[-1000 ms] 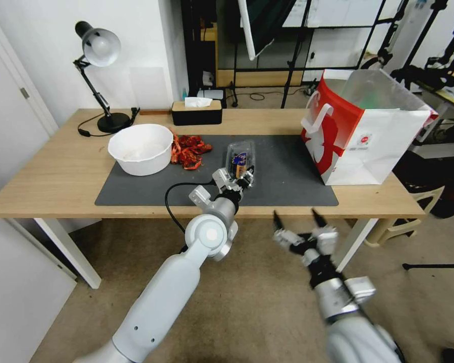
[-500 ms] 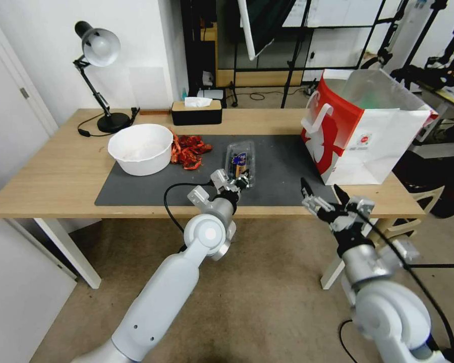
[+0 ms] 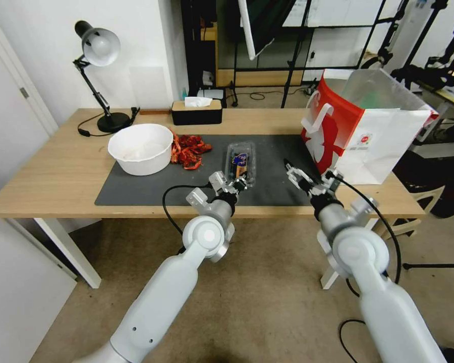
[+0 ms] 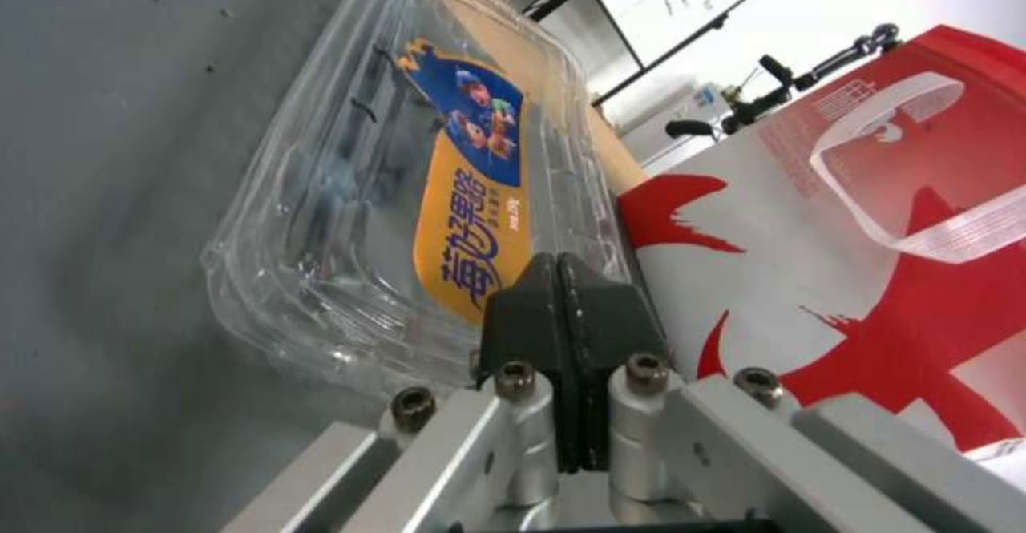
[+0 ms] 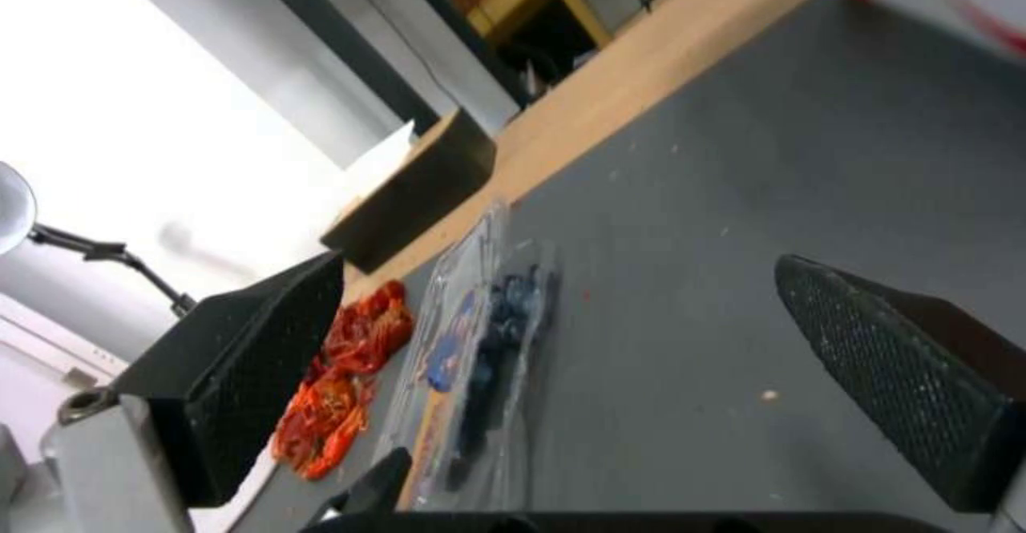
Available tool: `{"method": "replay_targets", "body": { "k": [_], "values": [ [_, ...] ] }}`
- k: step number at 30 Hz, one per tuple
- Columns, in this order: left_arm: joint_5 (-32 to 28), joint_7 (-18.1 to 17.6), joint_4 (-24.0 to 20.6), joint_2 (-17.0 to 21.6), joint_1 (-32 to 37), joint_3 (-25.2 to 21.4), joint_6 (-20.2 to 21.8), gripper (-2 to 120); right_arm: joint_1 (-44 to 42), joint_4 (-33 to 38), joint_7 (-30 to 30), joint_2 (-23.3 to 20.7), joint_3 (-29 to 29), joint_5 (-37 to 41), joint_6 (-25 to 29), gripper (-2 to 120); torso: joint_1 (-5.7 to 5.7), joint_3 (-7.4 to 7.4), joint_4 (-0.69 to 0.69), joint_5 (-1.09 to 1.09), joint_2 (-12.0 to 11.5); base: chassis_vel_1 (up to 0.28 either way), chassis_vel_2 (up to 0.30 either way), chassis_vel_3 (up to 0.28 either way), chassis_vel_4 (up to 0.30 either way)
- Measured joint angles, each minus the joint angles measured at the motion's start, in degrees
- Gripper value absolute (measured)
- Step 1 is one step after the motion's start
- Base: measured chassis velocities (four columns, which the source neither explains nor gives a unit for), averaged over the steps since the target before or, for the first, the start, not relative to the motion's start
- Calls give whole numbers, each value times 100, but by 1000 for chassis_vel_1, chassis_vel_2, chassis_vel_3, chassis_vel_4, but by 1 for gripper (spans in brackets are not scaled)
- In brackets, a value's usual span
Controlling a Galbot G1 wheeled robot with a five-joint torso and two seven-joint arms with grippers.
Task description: Close the takeout container lid, then place the container into the takeout bag.
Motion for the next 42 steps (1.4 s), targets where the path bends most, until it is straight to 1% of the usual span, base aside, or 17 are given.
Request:
{"method": "replay_targets", "body": {
  "k": [2, 4, 6, 10, 16, 19, 20, 26, 28, 33, 42],
  "values": [
    [10, 0, 21, -12, -1, 7, -8, 0, 93, -80, 56, -6, -34, 92, -72, 100, 0, 0, 1, 0, 0, 0, 0, 0, 0],
    [26, 1, 68, -52, -6, 37, -21, 0, 337, -310, 175, -20, -152, 254, -224, 100, 0, 0, -1, -1, 0, 0, 0, 0, 0],
    [28, 1, 73, -57, -8, 40, -24, 0, 357, -329, 183, -20, -164, 260, -237, 100, 0, 0, -1, -1, 0, 0, 0, 0, 0],
    [47, 5, 109, -86, -21, 53, -72, 0, 852, -804, 290, -15, -456, 388, -507, 100, 0, 0, 1, 0, 0, 0, 0, 0, 0],
    [48, 13, 111, -84, -24, 51, -84, 0, 1202, -1086, 378, 8, -609, 575, -763, 100, 0, 0, 0, 0, 0, 0, 0, 0, 0],
    [50, 27, 126, -128, -20, 37, -88, 0, 1426, -1265, 457, 80, -682, 811, -1014, 100, 0, 0, 0, 0, 0, 0, 0, 0, 0],
    [50, 27, 126, -128, -20, 37, -88, 0, 1426, -1265, 457, 80, -682, 811, -1014, 100, 0, 0, 0, 0, 0, 0, 0, 0, 0],
    [52, 34, 147, -145, -5, 21, -87, 0, 1769, -1570, 573, 185, -821, 903, -1394, 100, 0, 0, -1, 0, 0, 0, 0, 0, 0],
    [44, 43, 162, -139, -5, 15, -89, 0, 1975, -1698, 718, 279, -948, 979, -1629, 100, 0, 0, 0, -1, 0, 0, 0, 0, 0],
    [34, 47, 175, -128, -17, 6, -97, 0, 2260, -1976, 904, 460, -1169, 917, -1892, 100, 0, -1, 1, 0, 0, 0, 0, 0, 0],
    [19, 54, 164, -96, 0, -19, -101, 0, 2533, -2348, 991, 613, -1355, 875, -2103, 100, 0, -1, 0, 0, 0, 0, 0, 0, 0]
  ]
}}
